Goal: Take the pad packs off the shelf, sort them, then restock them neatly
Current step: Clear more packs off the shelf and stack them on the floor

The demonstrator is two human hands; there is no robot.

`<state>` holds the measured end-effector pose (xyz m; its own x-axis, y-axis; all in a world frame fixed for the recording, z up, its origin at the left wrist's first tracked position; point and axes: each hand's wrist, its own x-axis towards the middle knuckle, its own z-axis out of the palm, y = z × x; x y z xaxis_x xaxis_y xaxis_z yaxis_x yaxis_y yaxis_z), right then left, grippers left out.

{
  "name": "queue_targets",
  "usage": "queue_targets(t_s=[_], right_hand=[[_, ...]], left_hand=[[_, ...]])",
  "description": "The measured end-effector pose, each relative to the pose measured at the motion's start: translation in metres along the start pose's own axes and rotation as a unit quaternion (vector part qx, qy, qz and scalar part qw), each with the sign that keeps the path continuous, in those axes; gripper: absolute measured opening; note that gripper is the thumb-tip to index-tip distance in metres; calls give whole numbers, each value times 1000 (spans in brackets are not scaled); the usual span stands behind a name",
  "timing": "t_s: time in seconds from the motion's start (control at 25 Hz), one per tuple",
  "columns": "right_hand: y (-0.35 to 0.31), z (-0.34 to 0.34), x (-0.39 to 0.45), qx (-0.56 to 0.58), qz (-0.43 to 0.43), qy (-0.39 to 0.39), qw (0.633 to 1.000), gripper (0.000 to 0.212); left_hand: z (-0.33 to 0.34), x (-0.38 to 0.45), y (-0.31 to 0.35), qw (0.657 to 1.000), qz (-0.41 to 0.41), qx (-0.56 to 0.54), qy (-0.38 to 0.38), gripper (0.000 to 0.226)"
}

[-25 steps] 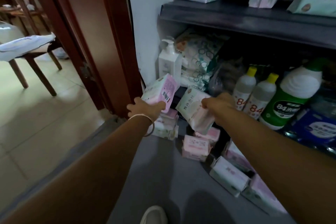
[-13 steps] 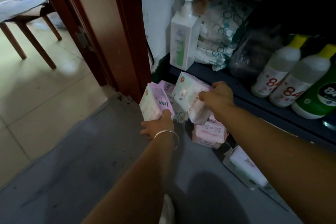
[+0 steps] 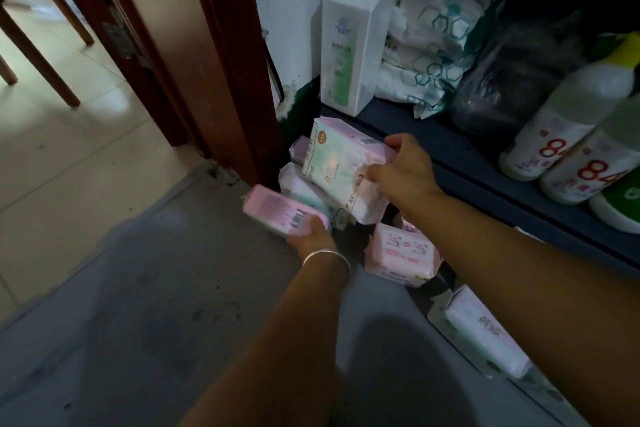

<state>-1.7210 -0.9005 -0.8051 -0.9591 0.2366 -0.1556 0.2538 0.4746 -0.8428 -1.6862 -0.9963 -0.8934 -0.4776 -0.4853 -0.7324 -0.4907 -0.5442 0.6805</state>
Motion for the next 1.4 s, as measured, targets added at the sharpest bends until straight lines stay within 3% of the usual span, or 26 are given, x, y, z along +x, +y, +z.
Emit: queue_targets(t_s=[0.12,0.2,0.36,0.52,0.64,0.72,0.96,1.24,1.4], right_hand=[[1,10,8,1,3,-18,1000,59],[2,19,13,4,1,-28,1000,60],[1,35,21,13,-22,-50,998,61],[-2,50,31,16,-67,-64,996,57],[8,59,35,-95,-120,-75,985,57],[18,62,36,-162,-133,-91,974,64],[13,44,36,-200,-127,-146,960,91],[-22,-22,13,-195,-139,-144,960,76],[-61,-87,-12,-198,-175,-90,960,68]], left_hand=[[-3,23,12,998,-36,40,29,42],[-13,31,16,994,6,106,39,37],[-21,35,29,950,131,274,71,39],[-18,43,40,935,212,281,34,35],[-15,52,41,930,242,275,10,33],[-13,53,43,927,264,268,-2,32],[-4,37,57,914,293,282,-11,35],[13,-22,97,886,364,280,-67,37],[30,-76,126,840,437,295,-127,38]])
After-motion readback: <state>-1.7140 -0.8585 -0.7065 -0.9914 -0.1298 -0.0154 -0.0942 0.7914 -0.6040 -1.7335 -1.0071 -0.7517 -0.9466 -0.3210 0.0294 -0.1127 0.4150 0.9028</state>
